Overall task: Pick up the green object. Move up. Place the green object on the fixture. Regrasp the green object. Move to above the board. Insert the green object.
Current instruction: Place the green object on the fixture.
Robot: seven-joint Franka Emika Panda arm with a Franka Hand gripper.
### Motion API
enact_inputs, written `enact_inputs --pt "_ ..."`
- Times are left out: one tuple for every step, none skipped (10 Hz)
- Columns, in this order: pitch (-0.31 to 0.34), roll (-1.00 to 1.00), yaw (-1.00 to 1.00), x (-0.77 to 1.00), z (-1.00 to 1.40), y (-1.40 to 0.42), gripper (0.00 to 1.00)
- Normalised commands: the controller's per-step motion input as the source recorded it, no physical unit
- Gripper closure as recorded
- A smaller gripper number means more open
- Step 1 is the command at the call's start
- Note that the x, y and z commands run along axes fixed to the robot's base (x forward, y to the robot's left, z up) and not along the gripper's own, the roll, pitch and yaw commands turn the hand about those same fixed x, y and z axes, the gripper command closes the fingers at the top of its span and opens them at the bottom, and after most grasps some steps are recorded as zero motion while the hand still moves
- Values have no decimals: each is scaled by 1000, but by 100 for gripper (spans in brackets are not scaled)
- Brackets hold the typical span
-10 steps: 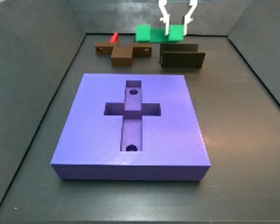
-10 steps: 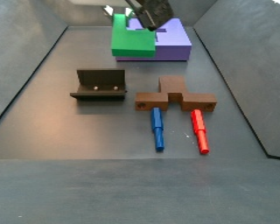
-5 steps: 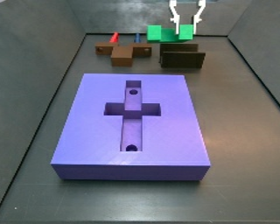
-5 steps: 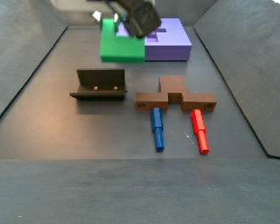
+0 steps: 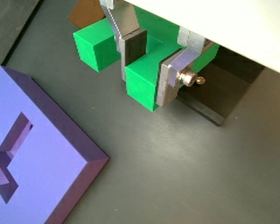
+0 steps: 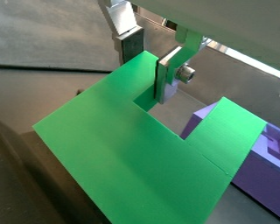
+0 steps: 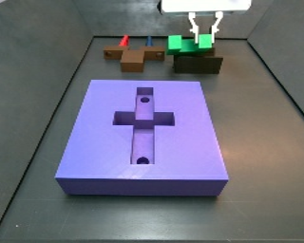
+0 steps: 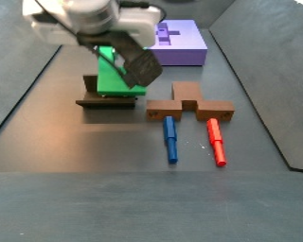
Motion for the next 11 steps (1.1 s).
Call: enact_inputs --pt "257 -451 -163 949 0 0 100" --pt "134 -486 -177 940 0 111 100" --pt "0 -429 -229 963 0 200 100" --pt "0 -463 -143 909 0 351 100" --pt "-134 -211 0 794 0 126 100" --pt "-143 9 0 769 0 -17 100" --pt "-40 289 0 680 -77 -131 100" --pt "0 211 -29 463 -146 -97 100" --pt "0 257 -69 260 -154 0 100" --pt "0 0 -54 63 -209 66 100" --pt "0 0 0 0 -89 0 100"
